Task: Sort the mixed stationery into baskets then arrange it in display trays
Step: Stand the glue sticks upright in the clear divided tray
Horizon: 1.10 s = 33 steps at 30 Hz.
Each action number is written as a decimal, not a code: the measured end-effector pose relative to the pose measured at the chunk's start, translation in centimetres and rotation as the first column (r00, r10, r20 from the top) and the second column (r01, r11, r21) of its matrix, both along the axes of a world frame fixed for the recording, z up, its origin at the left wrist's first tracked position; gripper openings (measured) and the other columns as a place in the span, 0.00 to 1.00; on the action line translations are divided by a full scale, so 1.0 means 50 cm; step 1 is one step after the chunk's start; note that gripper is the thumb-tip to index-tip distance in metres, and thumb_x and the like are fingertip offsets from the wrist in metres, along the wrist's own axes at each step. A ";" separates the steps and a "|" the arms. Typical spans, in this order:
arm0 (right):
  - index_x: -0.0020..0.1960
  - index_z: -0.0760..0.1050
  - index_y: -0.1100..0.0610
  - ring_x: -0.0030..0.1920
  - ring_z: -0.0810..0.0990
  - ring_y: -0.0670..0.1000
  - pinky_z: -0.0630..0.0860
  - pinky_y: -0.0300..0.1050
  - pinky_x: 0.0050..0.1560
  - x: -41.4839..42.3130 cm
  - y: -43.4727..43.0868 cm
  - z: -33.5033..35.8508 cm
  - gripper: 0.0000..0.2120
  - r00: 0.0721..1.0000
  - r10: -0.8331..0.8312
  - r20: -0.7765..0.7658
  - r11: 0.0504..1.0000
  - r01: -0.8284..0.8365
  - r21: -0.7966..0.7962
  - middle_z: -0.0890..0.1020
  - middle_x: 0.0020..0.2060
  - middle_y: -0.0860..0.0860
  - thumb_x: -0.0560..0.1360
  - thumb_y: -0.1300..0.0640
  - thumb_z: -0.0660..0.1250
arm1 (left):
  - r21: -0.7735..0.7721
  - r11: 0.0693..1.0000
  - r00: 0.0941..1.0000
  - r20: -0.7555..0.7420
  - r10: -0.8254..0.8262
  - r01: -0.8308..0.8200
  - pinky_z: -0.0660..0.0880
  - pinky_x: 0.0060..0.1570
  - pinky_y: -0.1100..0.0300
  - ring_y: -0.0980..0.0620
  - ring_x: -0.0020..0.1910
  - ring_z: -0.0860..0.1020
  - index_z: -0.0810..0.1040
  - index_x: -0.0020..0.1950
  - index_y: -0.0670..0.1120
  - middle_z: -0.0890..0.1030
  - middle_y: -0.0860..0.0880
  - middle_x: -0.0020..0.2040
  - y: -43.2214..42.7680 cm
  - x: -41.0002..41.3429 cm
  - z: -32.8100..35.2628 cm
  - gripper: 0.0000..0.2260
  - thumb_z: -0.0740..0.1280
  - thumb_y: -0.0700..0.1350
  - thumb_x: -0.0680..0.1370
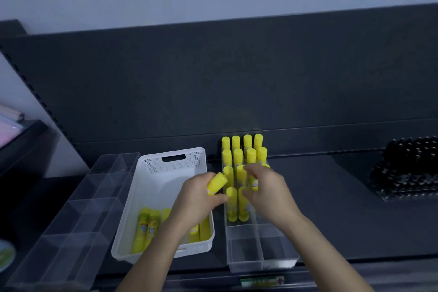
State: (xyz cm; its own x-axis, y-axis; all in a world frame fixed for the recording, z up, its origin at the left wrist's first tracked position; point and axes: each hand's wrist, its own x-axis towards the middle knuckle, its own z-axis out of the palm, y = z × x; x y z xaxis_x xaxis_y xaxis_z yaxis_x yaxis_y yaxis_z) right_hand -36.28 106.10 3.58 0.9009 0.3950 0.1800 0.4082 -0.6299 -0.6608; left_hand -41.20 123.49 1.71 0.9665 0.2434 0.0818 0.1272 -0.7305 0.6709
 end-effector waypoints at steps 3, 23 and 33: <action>0.61 0.76 0.54 0.53 0.77 0.51 0.68 0.37 0.47 -0.013 0.043 0.024 0.18 0.996 0.010 0.085 0.998 -0.015 0.066 0.80 0.54 0.50 0.71 0.62 0.69 | -0.006 0.993 0.993 -0.004 0.117 -0.117 0.64 0.28 0.66 0.57 0.28 0.68 0.70 0.35 0.48 0.74 0.51 0.31 0.044 -0.029 0.009 0.12 0.73 0.45 0.69; 0.31 0.66 0.54 0.43 0.79 0.55 0.69 0.41 0.38 -0.104 0.358 -0.112 0.13 0.881 0.191 -0.433 0.797 -0.397 -0.455 0.80 0.39 0.53 0.72 0.52 0.63 | -0.315 0.889 0.941 -0.051 0.334 -0.333 0.75 0.36 0.57 0.58 0.32 0.81 0.73 0.41 0.47 0.76 0.50 0.35 0.221 -0.154 -0.029 0.07 0.65 0.47 0.78; 0.34 0.70 0.54 0.28 0.71 0.44 0.67 0.36 0.26 -0.060 0.235 -0.024 0.06 0.875 0.093 -0.475 0.990 -0.031 0.137 0.73 0.29 0.47 0.66 0.58 0.68 | -0.422 0.872 0.943 0.104 0.317 -0.247 0.75 0.38 0.57 0.57 0.38 0.82 0.75 0.43 0.50 0.80 0.55 0.38 0.160 -0.104 0.018 0.03 0.66 0.46 0.77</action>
